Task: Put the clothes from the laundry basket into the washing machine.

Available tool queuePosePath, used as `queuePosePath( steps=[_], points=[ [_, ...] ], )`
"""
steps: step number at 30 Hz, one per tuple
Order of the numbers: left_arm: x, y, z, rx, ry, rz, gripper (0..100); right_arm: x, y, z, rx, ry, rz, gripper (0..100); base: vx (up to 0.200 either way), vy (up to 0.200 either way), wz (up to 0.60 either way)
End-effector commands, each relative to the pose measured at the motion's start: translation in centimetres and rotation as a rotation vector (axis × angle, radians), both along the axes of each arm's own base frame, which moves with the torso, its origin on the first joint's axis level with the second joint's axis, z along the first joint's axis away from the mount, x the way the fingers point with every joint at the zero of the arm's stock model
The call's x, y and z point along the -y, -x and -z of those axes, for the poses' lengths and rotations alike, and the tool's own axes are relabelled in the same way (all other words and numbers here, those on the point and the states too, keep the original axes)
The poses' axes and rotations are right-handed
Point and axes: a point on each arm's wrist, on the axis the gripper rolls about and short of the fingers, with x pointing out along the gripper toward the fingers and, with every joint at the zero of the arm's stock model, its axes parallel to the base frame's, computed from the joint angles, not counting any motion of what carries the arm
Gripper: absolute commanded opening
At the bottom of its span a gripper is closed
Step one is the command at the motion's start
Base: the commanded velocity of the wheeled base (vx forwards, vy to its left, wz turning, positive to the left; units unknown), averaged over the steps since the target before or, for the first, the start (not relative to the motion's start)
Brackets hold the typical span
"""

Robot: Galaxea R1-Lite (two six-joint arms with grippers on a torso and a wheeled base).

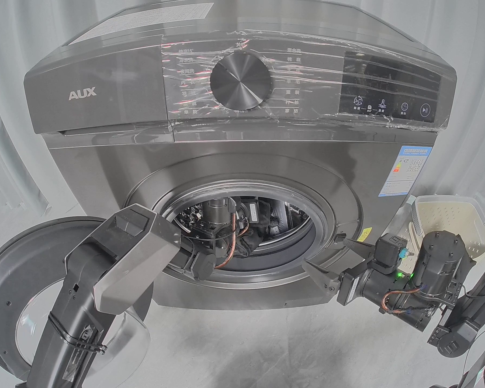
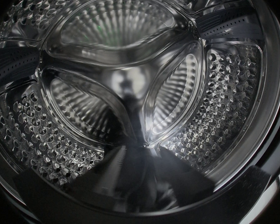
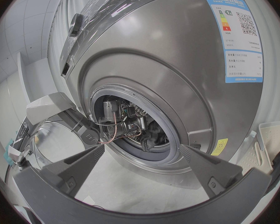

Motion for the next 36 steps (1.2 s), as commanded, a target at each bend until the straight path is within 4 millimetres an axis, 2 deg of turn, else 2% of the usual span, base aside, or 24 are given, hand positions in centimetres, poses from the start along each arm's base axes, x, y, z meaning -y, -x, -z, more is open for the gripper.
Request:
queuePosePath(
  steps=[1,5,8,12,14,19,20,24,25,36],
  points=[
    [0.1,0.2,0.3,0.000,0.002,0.003,100,0.0,0.0,0.0,0.000,0.000,0.002,100,0.000,0.000,0.00],
    [0.2,1.1,0.3,-0.024,-0.016,0.014,100,0.1,0.0,-0.1,0.002,-0.001,0.003,100,0.000,0.000,0.00],
    [0.3,2.6,-0.2,-0.058,-0.039,0.034,100,0.1,0.0,-0.1,0.002,-0.001,0.005,100,0.000,0.000,0.00],
    [-0.1,4.6,1.0,-0.140,-0.087,0.080,100,0.1,-0.1,0.0,0.002,0.001,0.006,100,0.000,0.000,0.00],
    [-0.2,5.0,1.8,-0.166,-0.100,0.097,100,0.1,-0.1,0.0,0.002,0.001,0.006,100,0.000,0.000,0.00],
    [-0.2,5.0,3.1,-0.190,-0.114,0.097,100,0.1,-0.1,-0.1,0.003,-0.003,0.003,100,0.000,0.000,0.00],
    [-0.2,4.7,4.5,-0.202,-0.122,0.095,100,0.1,-0.1,-0.1,0.002,-0.002,0.005,100,0.000,0.000,0.00],
    [-0.1,4.4,5.3,-0.210,-0.127,0.092,100,0.2,-0.2,-0.1,0.004,-0.001,0.007,100,0.000,0.000,0.00],
    [-0.2,4.3,5.4,-0.211,-0.127,0.091,0,0.1,-0.2,-0.1,0.005,-0.002,0.007,100,0.000,0.000,0.00],
    [0.4,3.2,5.9,-0.183,-0.117,0.084,0,0.0,-0.2,-0.3,0.010,-0.008,0.005,100,0.000,0.000,0.00]
  ],
)
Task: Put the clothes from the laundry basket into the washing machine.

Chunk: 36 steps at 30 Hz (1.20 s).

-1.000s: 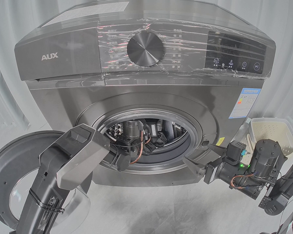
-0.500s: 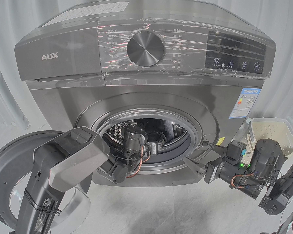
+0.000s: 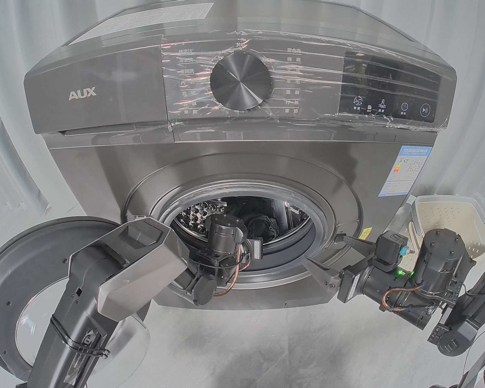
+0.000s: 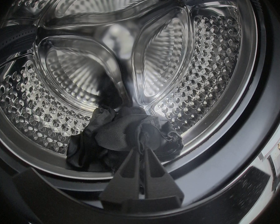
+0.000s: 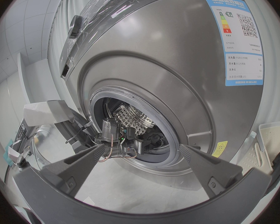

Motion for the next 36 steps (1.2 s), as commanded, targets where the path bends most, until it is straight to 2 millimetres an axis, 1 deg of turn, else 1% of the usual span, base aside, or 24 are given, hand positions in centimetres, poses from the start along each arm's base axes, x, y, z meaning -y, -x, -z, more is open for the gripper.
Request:
queuePosePath(
  steps=[1,4,6,9,14,22,23,25,28,33,36],
  points=[
    [0.4,-1.0,0.4,0.032,0.017,-0.017,0,0.1,0.0,-0.1,0.004,-0.004,0.003,100,0.000,0.000,0.00],
    [0.9,-2.5,-0.6,0.103,0.055,-0.058,0,0.1,-0.1,-0.1,0.004,-0.004,0.005,100,0.000,0.000,0.00],
    [0.8,-3.8,-1.4,0.153,0.081,-0.101,0,0.2,-0.1,-0.2,0.005,-0.005,0.007,100,0.000,0.000,0.00],
    [0.8,-5.0,-2.3,0.205,0.112,-0.125,0,0.2,-0.1,-0.1,0.004,-0.001,0.009,100,0.000,0.000,0.00],
    [0.5,-5.4,-3.0,0.222,0.122,-0.135,0,0.2,-0.1,-0.1,0.005,-0.002,0.009,100,0.000,0.000,0.00],
    [0.4,-5.2,-2.7,0.214,0.117,-0.133,0,0.3,-0.1,-0.3,0.009,-0.005,0.011,100,0.000,0.000,0.00],
    [0.4,-5.2,-2.7,0.214,0.117,-0.133,100,0.3,-0.1,-0.3,0.009,-0.005,0.011,100,0.000,0.000,0.00],
    [0.4,-5.0,-2.8,0.208,0.122,-0.133,100,0.3,-0.1,-0.2,0.007,-0.004,0.012,100,0.000,0.000,0.00],
    [0.4,-3.6,-3.5,0.177,0.106,-0.119,100,0.3,-0.1,-0.3,0.009,-0.005,0.011,100,0.000,0.000,0.00],
    [1.2,-0.4,-4.9,0.153,0.103,-0.075,100,0.3,-0.1,-0.3,0.012,-0.006,0.012,100,0.000,0.000,0.00],
    [1.2,2.3,-5.5,0.130,0.084,-0.042,100,0.4,-0.1,-0.3,0.009,-0.005,0.012,100,0.000,0.000,0.00]
  ],
)
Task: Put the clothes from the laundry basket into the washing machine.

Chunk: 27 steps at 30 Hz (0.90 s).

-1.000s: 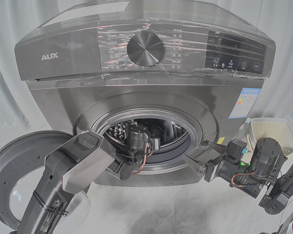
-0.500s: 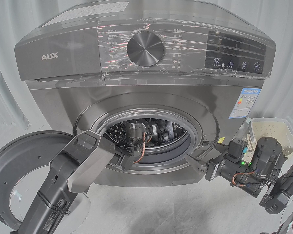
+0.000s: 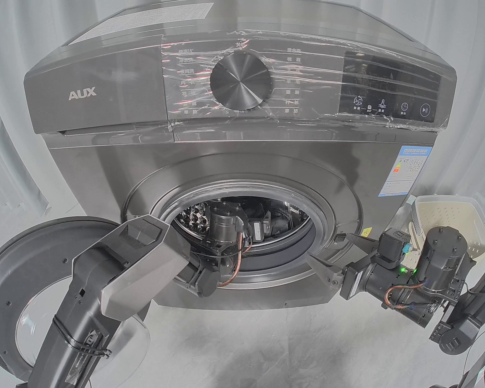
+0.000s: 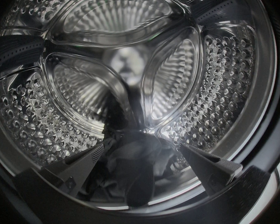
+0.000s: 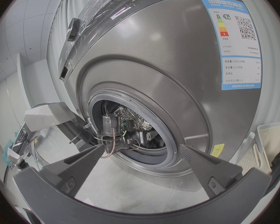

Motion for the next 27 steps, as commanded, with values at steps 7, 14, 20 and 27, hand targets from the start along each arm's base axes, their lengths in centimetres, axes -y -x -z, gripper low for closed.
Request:
queuePosePath(
  steps=[7,14,20,27],
  points=[
    [-0.6,12.4,-5.7,-0.041,-0.026,0.149,100,1.0,1.3,-1.1,0.028,-0.022,-0.012,100,0.000,0.000,0.00],
    [-3.4,19.1,-6.6,-0.038,-0.027,0.215,100,2.2,2.5,-1.6,0.039,-0.026,-0.018,100,0.000,0.000,0.00],
    [-4.8,22.9,-7.6,0.007,0.009,0.272,100,3.0,3.5,-2.4,0.059,-0.041,-0.023,100,0.000,0.000,0.00],
    [-5.9,24.6,-10.0,0.075,0.070,0.271,100,3.8,4.0,-3.0,0.082,-0.057,-0.007,100,0.000,0.000,0.00]
  ],
)
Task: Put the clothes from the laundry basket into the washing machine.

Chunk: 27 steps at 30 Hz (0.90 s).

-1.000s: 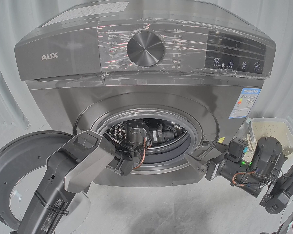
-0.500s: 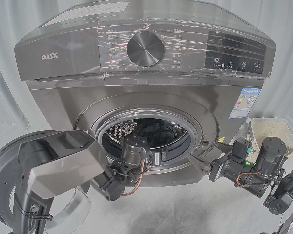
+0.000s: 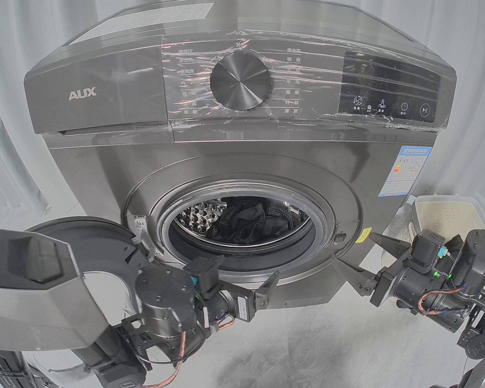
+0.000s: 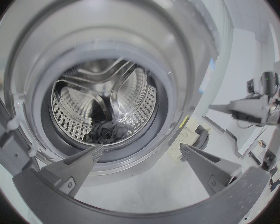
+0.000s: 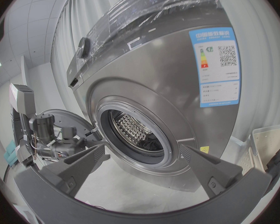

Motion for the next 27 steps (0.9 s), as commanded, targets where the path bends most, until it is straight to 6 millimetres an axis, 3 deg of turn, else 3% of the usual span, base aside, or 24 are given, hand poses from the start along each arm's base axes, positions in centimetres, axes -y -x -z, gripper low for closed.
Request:
queuePosePath(
  steps=[1,5,10,27],
  points=[
    [-1.4,2.2,-3.5,0.079,0.087,0.000,100,1.2,0.6,-1.1,0.042,-0.030,0.022,100,0.000,0.000,0.00],
    [-2.0,2.4,-4.8,0.127,0.159,-0.019,100,1.3,0.5,-1.0,0.041,-0.029,0.029,100,0.000,0.000,0.00],
    [-3.5,3.5,-3.8,0.090,0.120,-0.068,100,1.3,0.6,-1.1,0.042,-0.030,0.032,100,0.000,0.000,0.00],
    [-5.2,3.4,-3.7,0.117,0.038,-0.207,100,1.3,0.4,-1.3,0.051,-0.033,0.038,100,0.000,0.000,0.00]
  ],
)
